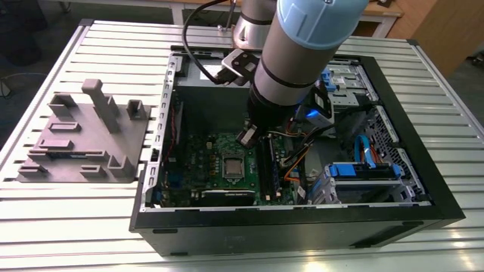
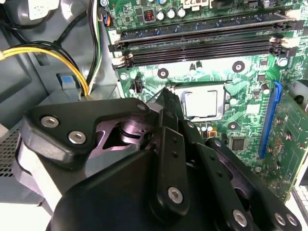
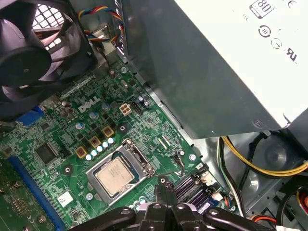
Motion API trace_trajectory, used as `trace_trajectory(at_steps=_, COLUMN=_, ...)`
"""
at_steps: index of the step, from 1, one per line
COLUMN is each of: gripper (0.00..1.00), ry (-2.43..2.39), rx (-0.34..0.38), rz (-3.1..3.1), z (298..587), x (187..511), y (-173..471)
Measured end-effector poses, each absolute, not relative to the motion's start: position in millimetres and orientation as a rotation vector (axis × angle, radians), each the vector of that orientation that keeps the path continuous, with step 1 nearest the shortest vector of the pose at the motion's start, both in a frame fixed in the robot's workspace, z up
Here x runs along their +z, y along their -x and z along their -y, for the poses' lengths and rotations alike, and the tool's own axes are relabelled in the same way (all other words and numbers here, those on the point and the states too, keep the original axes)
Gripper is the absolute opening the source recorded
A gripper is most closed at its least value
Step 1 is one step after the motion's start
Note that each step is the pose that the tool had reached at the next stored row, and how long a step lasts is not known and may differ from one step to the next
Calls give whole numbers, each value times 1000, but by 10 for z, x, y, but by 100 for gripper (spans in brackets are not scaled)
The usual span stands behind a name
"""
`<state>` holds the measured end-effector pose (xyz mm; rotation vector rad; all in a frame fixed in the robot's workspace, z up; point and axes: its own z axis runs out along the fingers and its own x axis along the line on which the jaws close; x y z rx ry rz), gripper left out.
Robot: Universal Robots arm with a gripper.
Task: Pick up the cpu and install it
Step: 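Install the first cpu locking lever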
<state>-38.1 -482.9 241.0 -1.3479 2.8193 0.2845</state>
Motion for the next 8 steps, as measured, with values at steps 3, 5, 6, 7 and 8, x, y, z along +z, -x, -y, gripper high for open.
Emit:
trace_trajectory(at_steps=3, gripper=10, ry=1348, rx=285, rz=-2819, z=4795, x=2410, y=362)
trace_trajectory(at_steps=5, gripper=10, ry=1348, rx=285, rz=-2819, z=4767, x=2410, y=335)
trace_trajectory(at_steps=6, gripper=10, ry=1348, rx=285, rz=-2819, z=4756, x=2410, y=320)
trace_trajectory(at_steps=7, gripper=10, ry=1348, rx=285, rz=-2819, z=4746, x=2410, y=308)
trace_trajectory(at_steps=8, gripper=10, ry=1348, rx=285, rz=-2819, z=4735, x=2410, y=300)
